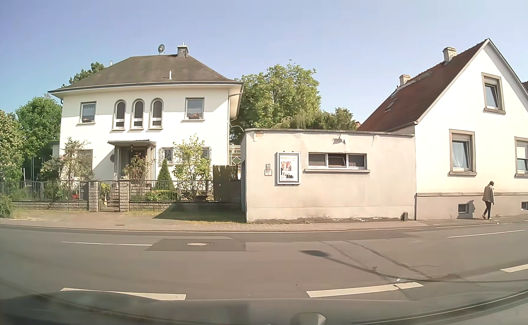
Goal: Follow the waypoints while adhering to traffic rules and regulations
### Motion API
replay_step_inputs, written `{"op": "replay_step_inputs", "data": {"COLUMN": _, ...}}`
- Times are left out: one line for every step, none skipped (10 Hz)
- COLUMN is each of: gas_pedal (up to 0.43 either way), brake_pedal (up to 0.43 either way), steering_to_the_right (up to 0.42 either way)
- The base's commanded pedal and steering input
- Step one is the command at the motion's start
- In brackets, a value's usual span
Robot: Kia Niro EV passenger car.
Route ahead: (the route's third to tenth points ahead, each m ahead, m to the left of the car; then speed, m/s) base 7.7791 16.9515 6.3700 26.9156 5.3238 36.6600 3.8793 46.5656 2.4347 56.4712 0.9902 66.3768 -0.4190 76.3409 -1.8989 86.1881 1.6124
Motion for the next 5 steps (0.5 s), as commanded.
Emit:
{"op": "replay_step_inputs", "data": {"gas_pedal": 0.0, "brake_pedal": 0.262, "steering_to_the_right": -0.169}}
{"op": "replay_step_inputs", "data": {"gas_pedal": 0.0, "brake_pedal": 0.262, "steering_to_the_right": -0.187}}
{"op": "replay_step_inputs", "data": {"gas_pedal": 0.0, "brake_pedal": 0.262, "steering_to_the_right": -0.208}}
{"op": "replay_step_inputs", "data": {"gas_pedal": 0.0, "brake_pedal": 0.262, "steering_to_the_right": -0.223}}
{"op": "replay_step_inputs", "data": {"gas_pedal": 0.0, "brake_pedal": 0.262, "steering_to_the_right": -0.239}}
